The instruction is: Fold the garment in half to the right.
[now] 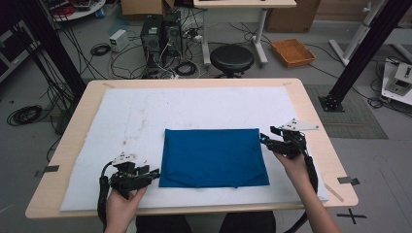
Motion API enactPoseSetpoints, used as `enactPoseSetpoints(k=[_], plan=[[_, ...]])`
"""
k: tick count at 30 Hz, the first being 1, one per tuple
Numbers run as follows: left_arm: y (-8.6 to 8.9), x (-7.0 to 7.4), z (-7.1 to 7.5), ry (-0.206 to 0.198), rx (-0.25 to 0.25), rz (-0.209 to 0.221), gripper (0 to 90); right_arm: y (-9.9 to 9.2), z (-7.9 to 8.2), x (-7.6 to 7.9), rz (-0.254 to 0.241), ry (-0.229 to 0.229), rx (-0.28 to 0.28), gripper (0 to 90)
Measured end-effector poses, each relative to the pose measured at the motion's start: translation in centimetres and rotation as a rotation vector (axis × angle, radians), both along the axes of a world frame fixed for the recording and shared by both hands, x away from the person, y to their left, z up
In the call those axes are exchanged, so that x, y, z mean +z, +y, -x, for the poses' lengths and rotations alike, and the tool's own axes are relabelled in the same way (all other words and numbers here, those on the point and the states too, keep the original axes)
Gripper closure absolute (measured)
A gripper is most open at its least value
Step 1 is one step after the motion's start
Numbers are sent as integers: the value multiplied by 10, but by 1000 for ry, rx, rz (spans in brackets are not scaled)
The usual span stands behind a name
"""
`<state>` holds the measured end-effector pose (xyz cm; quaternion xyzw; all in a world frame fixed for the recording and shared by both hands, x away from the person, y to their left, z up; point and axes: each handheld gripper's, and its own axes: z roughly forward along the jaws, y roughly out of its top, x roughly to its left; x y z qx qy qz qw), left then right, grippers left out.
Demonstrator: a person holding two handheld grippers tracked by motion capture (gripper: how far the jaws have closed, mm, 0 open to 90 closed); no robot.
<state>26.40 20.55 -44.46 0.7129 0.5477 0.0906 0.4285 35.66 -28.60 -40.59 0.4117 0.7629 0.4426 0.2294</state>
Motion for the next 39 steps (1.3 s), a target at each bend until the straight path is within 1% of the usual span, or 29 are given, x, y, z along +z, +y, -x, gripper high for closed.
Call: enactPoseSetpoints(k=[1,2,3,6,10,11,16,18,19,20,23,24,27,28,30,31,32,35,36,38,39], plan=[[-2,-2,-1,13,9,13,500,0,0,0,-2,4,0,460],[-3,-3,-2,22,4,20,499,1,0,0,0,3,2,460],[-5,-3,-2,15,11,25,495,1,0,0,2,-1,5,460],[-8,-5,-2,30,2,77,494,3,1,0,2,-1,9,460],[-14,-6,-3,43,-3,110,487,7,1,0,8,-2,22,460],[-16,-6,-3,41,-3,111,487,9,1,-1,7,2,24,460],[-24,-6,-4,34,3,91,492,20,2,1,12,-3,50,460],[-28,-6,-4,28,11,72,524,26,1,3,6,-7,61,460],[-29,-5,-4,30,15,70,530,30,1,5,4,-10,67,460],[-30,-5,-4,28,22,56,556,34,1,7,3,-13,77,460],[-32,-5,-4,24,23,41,583,48,0,11,0,-20,101,460],[-33,-5,-4,20,30,42,603,53,-1,12,2,-19,109,460],[-33,-5,-4,17,23,33,635,68,-4,14,4,-21,129,462],[-35,-6,-5,21,15,36,675,72,-5,14,1,-17,133,465],[-37,-6,-4,13,7,22,710,86,-8,16,-3,-13,149,474],[-38,-6,-5,15,2,16,741,92,-11,17,-5,-13,162,475],[-39,-6,-5,12,-5,10,745,100,-13,18,-6,-11,174,481],[-39,-6,-5,10,-7,6,771,123,-22,18,-12,18,208,519],[-39,-6,-5,10,-6,5,776,132,-25,18,-7,23,214,526],[-39,-6,-5,10,-7,4,779,149,-32,18,13,15,228,556],[-38,-6,-5,11,-9,4,779,157,-35,18,10,21,236,566]])
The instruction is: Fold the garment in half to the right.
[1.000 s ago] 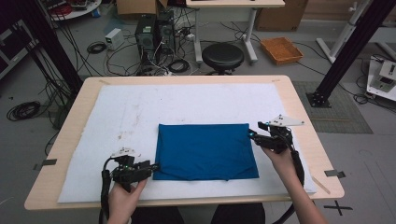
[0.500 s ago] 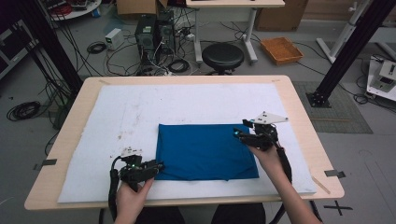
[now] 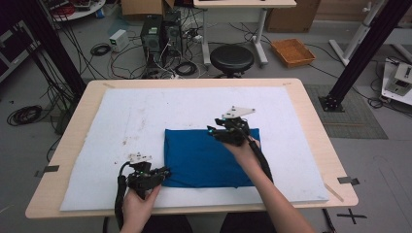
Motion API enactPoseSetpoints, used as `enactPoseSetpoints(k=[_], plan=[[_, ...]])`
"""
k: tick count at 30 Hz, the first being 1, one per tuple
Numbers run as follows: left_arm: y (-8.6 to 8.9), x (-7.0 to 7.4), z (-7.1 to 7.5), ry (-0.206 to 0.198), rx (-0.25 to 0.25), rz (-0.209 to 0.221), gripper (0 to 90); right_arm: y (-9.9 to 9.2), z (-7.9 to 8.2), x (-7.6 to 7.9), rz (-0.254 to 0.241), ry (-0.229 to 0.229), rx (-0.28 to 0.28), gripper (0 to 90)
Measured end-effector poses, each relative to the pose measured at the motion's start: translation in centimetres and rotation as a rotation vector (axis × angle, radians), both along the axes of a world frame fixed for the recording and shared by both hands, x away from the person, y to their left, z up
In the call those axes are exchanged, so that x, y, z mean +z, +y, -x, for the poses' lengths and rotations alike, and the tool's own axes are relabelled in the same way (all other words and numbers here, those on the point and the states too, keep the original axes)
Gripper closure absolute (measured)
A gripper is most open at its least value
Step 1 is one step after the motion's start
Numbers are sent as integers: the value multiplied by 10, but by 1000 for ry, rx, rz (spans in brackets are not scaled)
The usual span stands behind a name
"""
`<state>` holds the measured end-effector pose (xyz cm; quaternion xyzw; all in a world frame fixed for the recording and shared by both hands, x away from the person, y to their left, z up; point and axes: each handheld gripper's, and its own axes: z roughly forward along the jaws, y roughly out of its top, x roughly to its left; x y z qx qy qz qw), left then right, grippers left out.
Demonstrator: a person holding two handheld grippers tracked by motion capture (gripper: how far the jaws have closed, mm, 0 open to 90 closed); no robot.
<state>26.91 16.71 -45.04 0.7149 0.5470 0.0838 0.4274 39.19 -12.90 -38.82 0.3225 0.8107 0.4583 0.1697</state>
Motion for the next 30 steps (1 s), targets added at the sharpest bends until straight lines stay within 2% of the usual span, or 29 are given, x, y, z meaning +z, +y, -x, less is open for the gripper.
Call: enactPoseSetpoints(k=[6,15,25,30], plan=[[1,0,0,-1,0,11,779,52,-20,-3,-15,67,35,597],[3,0,0,-5,-9,15,778,114,-31,-8,55,87,84,625],[3,0,0,-7,-14,3,778,156,-54,-31,107,170,67,667],[2,-1,0,-7,-14,4,778,170,-60,-43,161,192,38,697]])
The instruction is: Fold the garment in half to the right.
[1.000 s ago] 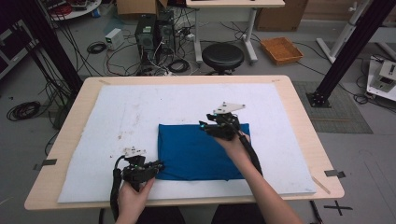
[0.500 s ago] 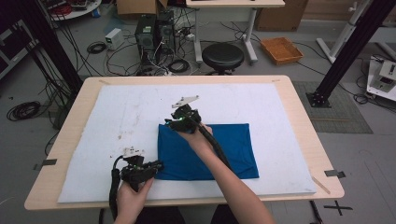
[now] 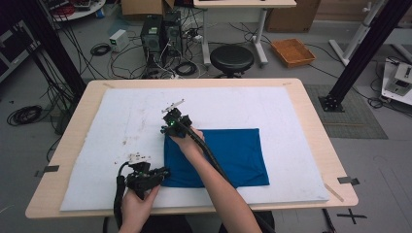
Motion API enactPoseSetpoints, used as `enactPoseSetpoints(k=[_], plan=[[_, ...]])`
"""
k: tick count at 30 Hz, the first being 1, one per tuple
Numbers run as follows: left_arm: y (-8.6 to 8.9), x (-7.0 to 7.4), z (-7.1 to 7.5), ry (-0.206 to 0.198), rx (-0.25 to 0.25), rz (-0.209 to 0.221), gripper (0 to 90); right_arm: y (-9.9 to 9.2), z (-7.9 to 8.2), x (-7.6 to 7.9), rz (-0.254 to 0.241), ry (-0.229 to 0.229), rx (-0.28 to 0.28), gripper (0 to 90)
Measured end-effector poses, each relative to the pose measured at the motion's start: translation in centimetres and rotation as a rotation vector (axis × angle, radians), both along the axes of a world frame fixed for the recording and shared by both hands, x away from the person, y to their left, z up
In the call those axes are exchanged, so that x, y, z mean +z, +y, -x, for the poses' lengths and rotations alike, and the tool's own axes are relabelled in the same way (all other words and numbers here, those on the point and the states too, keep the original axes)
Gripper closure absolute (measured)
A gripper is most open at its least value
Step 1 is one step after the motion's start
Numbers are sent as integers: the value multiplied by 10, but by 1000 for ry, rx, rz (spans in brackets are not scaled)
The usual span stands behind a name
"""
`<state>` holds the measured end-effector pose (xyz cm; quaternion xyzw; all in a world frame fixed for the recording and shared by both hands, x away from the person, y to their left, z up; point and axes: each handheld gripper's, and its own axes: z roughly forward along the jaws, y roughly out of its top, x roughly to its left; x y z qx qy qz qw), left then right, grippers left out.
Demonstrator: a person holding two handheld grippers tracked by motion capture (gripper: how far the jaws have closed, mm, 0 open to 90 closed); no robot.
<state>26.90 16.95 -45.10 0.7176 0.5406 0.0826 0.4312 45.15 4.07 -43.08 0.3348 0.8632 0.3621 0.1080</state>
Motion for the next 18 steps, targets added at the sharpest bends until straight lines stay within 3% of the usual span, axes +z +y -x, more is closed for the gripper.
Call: enactPoseSetpoints(k=[7,13,18], plan=[[0,0,0,-2,-4,-10,781,7,-2,-8,63,-15,18,868],[-1,4,2,-21,-11,-11,815,3,0,2,27,-30,32,879],[-6,13,5,-65,-32,-26,835,-9,2,20,-48,-41,41,878]])
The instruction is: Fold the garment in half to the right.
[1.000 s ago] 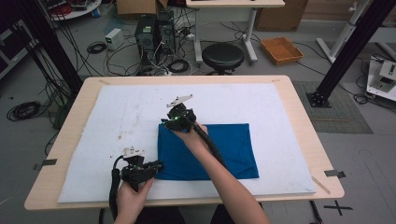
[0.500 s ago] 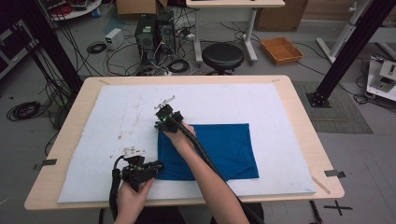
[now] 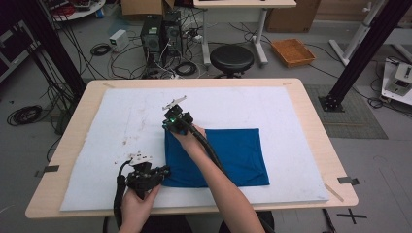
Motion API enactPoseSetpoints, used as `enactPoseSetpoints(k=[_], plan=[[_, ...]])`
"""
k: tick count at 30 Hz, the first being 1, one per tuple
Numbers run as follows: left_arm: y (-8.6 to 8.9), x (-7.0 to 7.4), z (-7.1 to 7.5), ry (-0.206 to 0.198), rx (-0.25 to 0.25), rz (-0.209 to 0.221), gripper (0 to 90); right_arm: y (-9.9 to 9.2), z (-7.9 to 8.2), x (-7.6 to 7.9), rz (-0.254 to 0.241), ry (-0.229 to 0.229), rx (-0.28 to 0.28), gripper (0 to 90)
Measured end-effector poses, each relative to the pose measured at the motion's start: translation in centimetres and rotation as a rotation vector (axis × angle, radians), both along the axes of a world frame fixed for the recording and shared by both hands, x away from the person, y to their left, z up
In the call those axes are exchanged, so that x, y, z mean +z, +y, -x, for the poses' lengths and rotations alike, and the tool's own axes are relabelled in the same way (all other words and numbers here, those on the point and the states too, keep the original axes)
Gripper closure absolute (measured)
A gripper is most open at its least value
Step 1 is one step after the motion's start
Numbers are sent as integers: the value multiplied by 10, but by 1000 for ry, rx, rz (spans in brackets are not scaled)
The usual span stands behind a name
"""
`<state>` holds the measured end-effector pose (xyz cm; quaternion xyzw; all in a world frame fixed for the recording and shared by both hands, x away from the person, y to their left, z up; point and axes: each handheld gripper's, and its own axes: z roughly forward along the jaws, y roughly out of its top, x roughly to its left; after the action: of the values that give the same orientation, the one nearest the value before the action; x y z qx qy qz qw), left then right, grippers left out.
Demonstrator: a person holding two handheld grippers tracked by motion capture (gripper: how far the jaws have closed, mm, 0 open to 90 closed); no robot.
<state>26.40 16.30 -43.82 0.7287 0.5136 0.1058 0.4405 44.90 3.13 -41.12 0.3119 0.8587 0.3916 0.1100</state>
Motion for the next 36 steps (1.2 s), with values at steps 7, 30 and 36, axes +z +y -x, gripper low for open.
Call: enactPoseSetpoints(k=[7,30,36], plan=[[-17,22,5,-71,-54,-1,840,-31,2,26,-108,2,10,878],[-167,35,-23,-87,-291,71,842,-216,1,54,-144,-39,-43,878],[-204,25,-30,-58,-318,59,841,-241,0,45,-95,-20,-67,879]])
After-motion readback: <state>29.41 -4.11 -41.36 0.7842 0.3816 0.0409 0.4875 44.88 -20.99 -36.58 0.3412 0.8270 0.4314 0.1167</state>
